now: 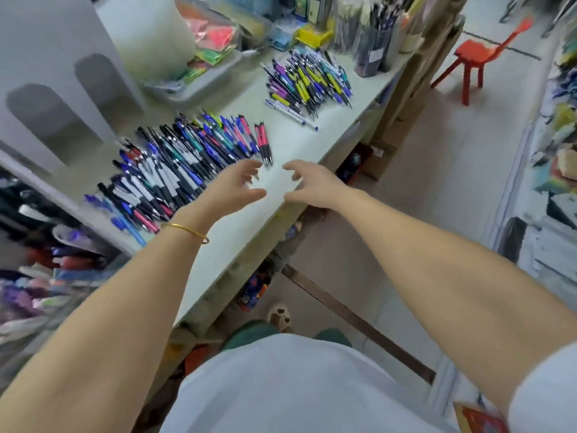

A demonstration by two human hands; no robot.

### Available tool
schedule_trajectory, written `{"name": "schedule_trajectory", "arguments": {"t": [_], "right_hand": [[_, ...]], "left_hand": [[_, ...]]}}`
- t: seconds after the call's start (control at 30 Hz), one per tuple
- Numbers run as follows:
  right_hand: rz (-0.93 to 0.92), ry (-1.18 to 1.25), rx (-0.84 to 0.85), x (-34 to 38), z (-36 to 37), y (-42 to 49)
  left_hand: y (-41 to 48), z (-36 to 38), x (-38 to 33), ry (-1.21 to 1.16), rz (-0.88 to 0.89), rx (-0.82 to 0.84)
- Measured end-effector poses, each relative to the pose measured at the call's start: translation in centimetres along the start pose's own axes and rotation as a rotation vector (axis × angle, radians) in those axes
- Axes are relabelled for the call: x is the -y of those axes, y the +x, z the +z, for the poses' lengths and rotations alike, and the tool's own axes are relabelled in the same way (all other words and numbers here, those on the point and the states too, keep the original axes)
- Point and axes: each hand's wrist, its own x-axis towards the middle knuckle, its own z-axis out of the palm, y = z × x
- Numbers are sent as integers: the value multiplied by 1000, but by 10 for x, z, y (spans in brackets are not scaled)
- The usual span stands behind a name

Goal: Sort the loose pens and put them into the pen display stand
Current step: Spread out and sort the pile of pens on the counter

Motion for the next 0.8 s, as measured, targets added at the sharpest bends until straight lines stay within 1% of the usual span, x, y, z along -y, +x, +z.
{"name": "schedule_trajectory", "arguments": {"t": [0.07, 0.13, 0.23, 0.33, 0.43, 0.53, 0.6, 0.7, 0.77, 0.8], "right_hand": [[-13, -7, 8, 2, -14, 39], [-49, -18, -19, 5, -25, 75], [-102, -67, -33, 9, -30, 118], [-143, -143, -84, 12, -26, 159], [-170, -281, -160, 22, -17, 195], [-258, -324, -150, 39, -1, 218], [-321, -313, -126, 49, 12, 226], [-397, -350, -65, 62, 27, 229], [-456, -381, -26, 67, 35, 226], [-491, -387, -10, 70, 38, 225]], "left_hand": [[31, -14, 4, 12, -13, -33], [58, -27, 9, 24, -31, -73], [81, -40, 22, 68, -78, -164], [96, -51, 38, 113, -138, -356], [104, -59, 59, 192, -254, -628], [99, -61, 75, 272, -479, -863], [91, -58, 81, 298, -665, -951], [79, -53, 89, 266, -953, -985], [71, -49, 93, 206, -1124, -955], [67, -46, 96, 180, -1179, -938]]}}
